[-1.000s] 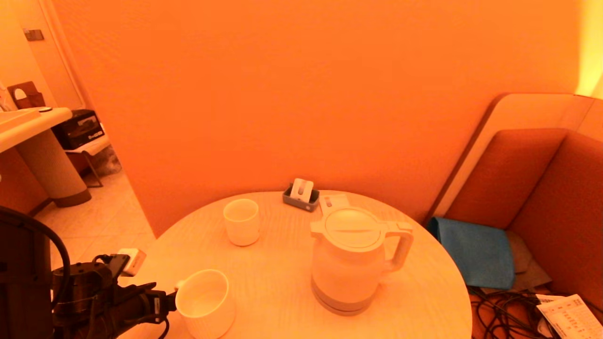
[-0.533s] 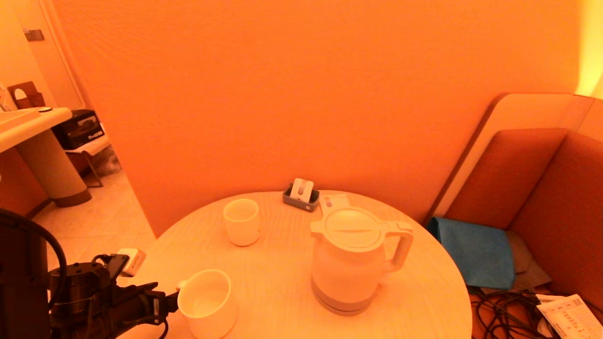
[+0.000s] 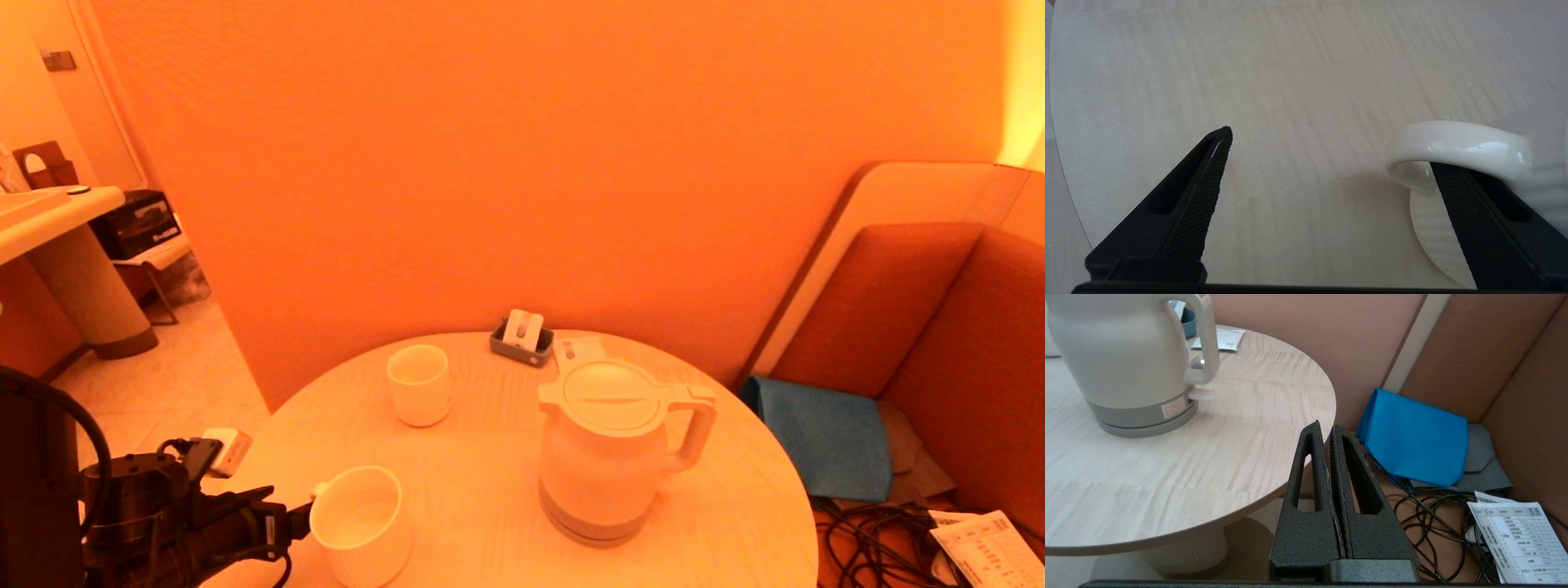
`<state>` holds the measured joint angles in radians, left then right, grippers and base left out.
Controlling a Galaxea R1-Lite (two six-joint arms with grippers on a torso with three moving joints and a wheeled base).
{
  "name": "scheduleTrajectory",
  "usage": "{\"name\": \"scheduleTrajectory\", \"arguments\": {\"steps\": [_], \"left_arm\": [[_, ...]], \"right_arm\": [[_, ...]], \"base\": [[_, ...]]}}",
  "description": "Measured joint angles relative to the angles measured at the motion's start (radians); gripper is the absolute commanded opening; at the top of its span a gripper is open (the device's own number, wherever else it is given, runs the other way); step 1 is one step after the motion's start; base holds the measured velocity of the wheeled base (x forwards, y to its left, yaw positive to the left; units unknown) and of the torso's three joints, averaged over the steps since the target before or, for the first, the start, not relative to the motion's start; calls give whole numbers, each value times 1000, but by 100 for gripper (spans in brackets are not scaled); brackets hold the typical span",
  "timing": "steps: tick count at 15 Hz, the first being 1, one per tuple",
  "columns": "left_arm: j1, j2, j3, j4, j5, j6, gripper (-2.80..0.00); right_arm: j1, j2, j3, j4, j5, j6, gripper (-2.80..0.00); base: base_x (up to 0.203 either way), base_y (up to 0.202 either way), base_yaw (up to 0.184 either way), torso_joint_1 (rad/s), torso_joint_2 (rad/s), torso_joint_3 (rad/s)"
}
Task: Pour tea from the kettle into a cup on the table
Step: Pick up the cup
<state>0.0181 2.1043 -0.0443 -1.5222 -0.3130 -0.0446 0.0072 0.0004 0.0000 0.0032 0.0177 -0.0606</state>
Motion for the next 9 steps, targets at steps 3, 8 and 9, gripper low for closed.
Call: {"name": "scheduleTrajectory", "arguments": {"steps": [3, 8, 9], "left_arm": [[0, 6, -8, 0, -1, 1, 0], [-12, 17, -16, 0, 0, 2, 0], [-15, 18, -16, -1, 0, 1, 0]], "right_arm": [[0, 0, 0, 0, 0, 0, -280], [0, 0, 0, 0, 0, 0, -280], [0, 0, 0, 0, 0, 0, -280]], "base": [[0, 0, 0, 0, 0, 0], [0, 0, 0, 0, 0, 0], [0, 0, 0, 0, 0, 0]]}}
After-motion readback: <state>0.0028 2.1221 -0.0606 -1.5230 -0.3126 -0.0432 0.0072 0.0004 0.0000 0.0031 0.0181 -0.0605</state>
